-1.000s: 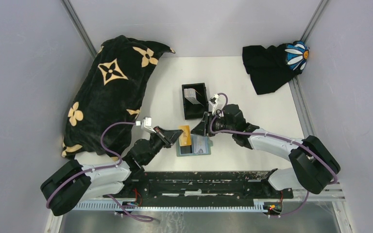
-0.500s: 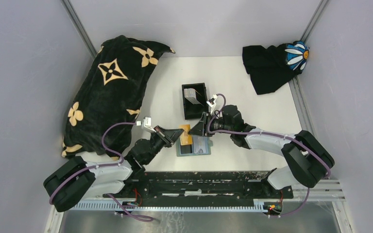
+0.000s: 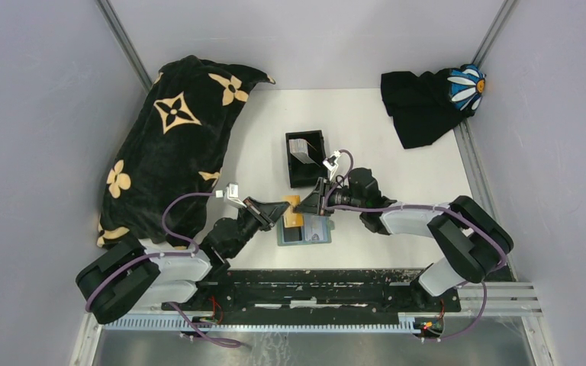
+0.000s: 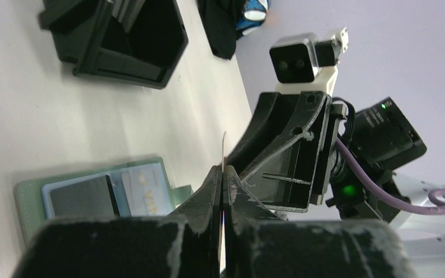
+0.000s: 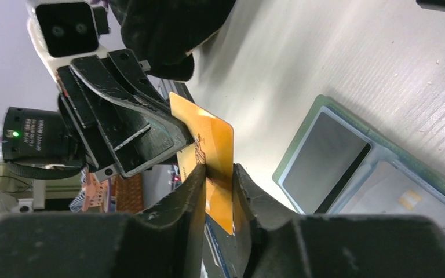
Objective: Put the credit cards into the card holder
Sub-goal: Pick up the credit card from the storage box, then turn over the card slot in the card holder.
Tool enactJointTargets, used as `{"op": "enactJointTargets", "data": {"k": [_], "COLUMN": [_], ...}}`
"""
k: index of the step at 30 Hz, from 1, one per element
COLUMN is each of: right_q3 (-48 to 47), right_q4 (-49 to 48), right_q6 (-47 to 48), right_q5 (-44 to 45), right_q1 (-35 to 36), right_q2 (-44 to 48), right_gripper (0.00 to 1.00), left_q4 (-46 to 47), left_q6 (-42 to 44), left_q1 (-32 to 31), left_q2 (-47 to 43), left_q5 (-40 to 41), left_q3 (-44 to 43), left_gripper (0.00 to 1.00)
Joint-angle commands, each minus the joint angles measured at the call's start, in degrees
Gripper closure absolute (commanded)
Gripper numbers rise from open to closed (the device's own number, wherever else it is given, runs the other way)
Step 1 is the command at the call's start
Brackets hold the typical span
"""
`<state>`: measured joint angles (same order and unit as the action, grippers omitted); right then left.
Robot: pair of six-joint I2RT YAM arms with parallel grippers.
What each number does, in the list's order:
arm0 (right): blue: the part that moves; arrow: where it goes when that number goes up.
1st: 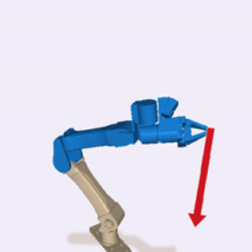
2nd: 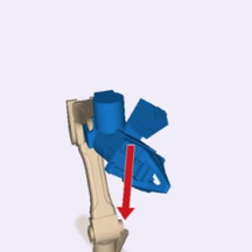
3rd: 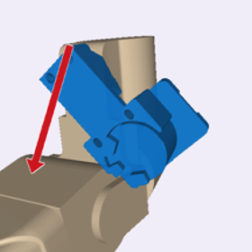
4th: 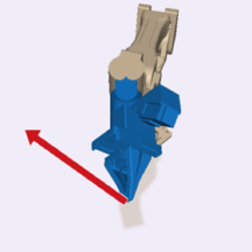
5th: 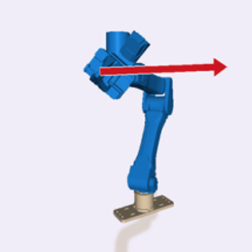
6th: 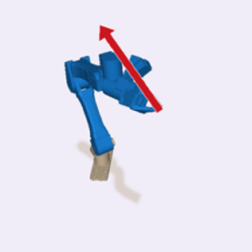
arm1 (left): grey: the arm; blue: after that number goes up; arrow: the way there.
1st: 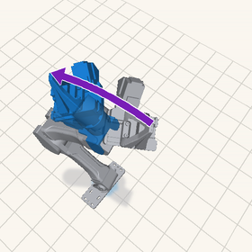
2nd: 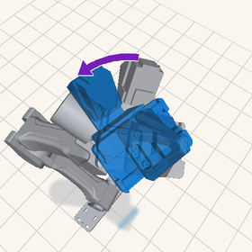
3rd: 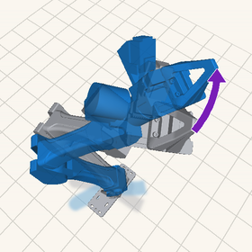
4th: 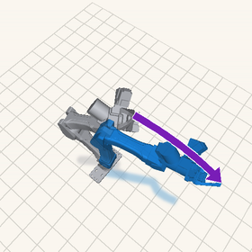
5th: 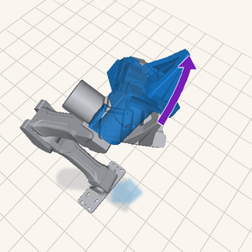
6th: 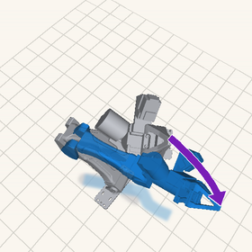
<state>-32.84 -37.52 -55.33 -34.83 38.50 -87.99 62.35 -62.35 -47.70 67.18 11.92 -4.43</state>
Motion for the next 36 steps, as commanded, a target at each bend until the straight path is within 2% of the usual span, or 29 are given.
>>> {"op": "enactJointTargets", "data": {"k": [1,4,6,7,9,13,17,22,26,29,36], "right_q3": [0.82,1.29,1.47,1.46,1.40,0.43,-0.82,-3.82,-6.20,-7.56,-8.99], "right_q4": [-10.23,-12.56,-12.58,-12.33,-10.16,-1.28,7.23,23.49,34.95,40.40,46.59], "right_q6": [-3.54,-4.65,-4.71,-4.66,-3.70,0.68,4.72,10.32,13.75,15.17,16.48], "right_q5": [-2.99,-3.25,-3.16,-3.04,-2.49,-0.16,2.72,9.52,15.90,19.41,24.13], "right_q1": [-0.13,-0.11,-0.17,-0.18,-0.16,-0.13,-0.16,0.06,0.00,0.00,0.05], "right_q2": [-0.97,-1.04,-0.63,-0.34,0.57,3.76,6.60,10.07,11.90,12.06,11.93], "right_gripper": [0.79,0.92,0.99,0.99,0.99,0.99,0.99,0.99,0.99,0.99,0.99], "left_q4": [5.42,4.28,2.07,0.22,-4.76,-15.00,-20.82,-26.99,-30.14,-30.18,-30.22], "left_q6": [-2.54,-2.89,-3.15,-3.28,-2.89,-1.30,0.23,1.56,2.38,2.25,2.26], "left_q1": [0.07,0.06,0.09,0.10,0.14,0.07,0.07,-0.01,-0.21,-0.50,-1.96], "left_q2": [0.42,0.41,-0.14,-0.65,-2.68,-6.58,-8.49,-8.52,-7.61,-6.63,-5.07], "left_q5": [0.44,1.24,2.13,2.79,4.15,7.31,9.58,11.31,11.97,11.84,12.14], "left_q3": [-0.42,-0.11,0.02,-0.04,-0.49,-1.70,-2.14,-3.14,-3.68,-3.27,-2.65], "left_gripper": [0.97,0.95,0.82,0.73,0.61,0.49,0.44,0.43,0.49,0.54,0.79]}}
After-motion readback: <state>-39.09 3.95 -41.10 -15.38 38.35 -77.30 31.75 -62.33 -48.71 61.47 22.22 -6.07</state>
